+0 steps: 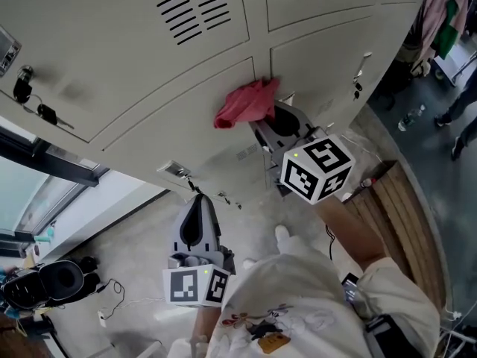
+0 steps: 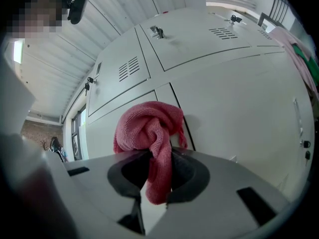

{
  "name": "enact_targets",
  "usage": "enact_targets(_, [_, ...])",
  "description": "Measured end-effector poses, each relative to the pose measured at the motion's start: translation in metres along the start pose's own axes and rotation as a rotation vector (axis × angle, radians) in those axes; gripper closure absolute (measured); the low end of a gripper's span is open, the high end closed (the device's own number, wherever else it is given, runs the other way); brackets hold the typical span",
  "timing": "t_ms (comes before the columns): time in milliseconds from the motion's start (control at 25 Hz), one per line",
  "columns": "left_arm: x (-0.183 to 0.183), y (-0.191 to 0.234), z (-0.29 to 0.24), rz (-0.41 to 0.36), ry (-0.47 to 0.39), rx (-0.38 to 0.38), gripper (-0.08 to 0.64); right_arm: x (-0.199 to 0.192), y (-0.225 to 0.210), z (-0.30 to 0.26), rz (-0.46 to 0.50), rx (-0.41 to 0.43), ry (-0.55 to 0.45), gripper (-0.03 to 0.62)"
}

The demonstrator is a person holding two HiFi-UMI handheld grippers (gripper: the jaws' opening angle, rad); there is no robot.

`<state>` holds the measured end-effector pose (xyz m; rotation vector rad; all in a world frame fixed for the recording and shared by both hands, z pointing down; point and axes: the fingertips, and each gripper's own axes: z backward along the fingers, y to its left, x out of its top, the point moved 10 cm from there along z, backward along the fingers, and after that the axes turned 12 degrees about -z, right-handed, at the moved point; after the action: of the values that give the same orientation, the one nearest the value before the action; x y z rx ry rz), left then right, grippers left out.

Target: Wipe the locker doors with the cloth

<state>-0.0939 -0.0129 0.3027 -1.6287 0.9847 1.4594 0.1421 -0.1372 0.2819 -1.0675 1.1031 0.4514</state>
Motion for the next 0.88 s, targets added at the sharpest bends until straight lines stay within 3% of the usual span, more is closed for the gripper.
enact_targets(400, [-0.009,0.012,0.022,0.001,0.037,0.054,0.558,-0.039,0.014,-0.009,-0.037,-0.005,0.052,0.515])
enact_targets(880, [-0.013,0.032,0.06,0.013,0.042,0.136,0.558,-0.063,0.058,-0.027,-0.034,0.074,0.103,0.515])
